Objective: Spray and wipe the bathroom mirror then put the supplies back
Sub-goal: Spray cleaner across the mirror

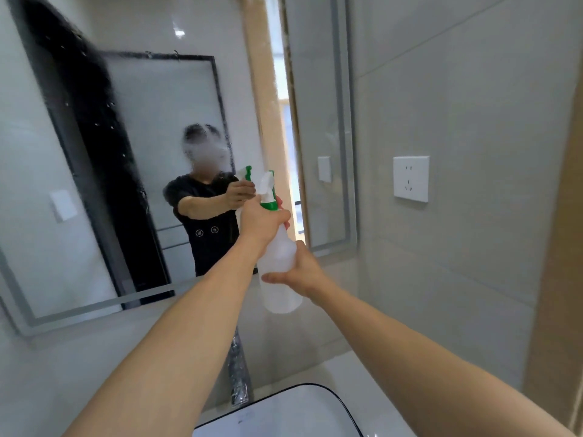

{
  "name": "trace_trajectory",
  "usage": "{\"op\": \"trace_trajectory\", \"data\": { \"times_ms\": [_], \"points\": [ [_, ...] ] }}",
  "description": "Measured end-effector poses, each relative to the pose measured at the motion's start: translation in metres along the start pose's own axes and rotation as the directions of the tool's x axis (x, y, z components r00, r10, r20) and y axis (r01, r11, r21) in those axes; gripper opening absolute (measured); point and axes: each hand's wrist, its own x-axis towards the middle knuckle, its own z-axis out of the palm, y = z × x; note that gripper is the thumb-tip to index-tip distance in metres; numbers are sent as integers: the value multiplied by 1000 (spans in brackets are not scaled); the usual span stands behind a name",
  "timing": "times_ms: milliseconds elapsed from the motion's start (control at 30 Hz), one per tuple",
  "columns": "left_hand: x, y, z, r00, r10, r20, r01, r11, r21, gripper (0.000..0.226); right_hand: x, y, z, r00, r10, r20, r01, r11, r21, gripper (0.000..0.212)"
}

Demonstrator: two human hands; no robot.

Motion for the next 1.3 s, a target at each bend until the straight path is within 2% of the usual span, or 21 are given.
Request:
{"op": "trace_trajectory", "data": {
  "times_ms": [233, 367, 500, 700, 867, 1033, 1300],
  "points": [
    [-2, 2, 40, 992, -28, 120, 35, 998, -58, 36, -8, 17, -31, 995, 58, -82, -59, 998, -8, 83],
    [-4, 4, 61, 988, -18, 151, 19, 1000, -4, 47, -13, 27, -51, 991, 89, -102, -89, 996, 6, 82],
    [-8, -1, 83, 993, -4, 117, 6, 1000, -11, 40, -19, 39, -67, 985, 127, -115, -126, 992, 15, 87],
    [-11, -20, 104, 992, -40, 123, 50, 995, -82, 31, -25, 57, -78, 982, 162, -97, -164, 987, -4, 80],
    [-20, -33, 115, 993, -68, 99, 75, 995, -68, 26, -33, 70, -82, 977, 182, -110, -186, 982, -27, 77],
    [-30, -47, 116, 982, -94, 164, 114, 987, -117, 35, -44, 78, -80, 970, 216, -111, -223, 973, -56, 81],
    [-53, -67, 110, 983, -121, 141, 133, 988, -80, 33, -62, 96, -66, 966, 241, -91, -250, 962, -108, 75]
  ]
}}
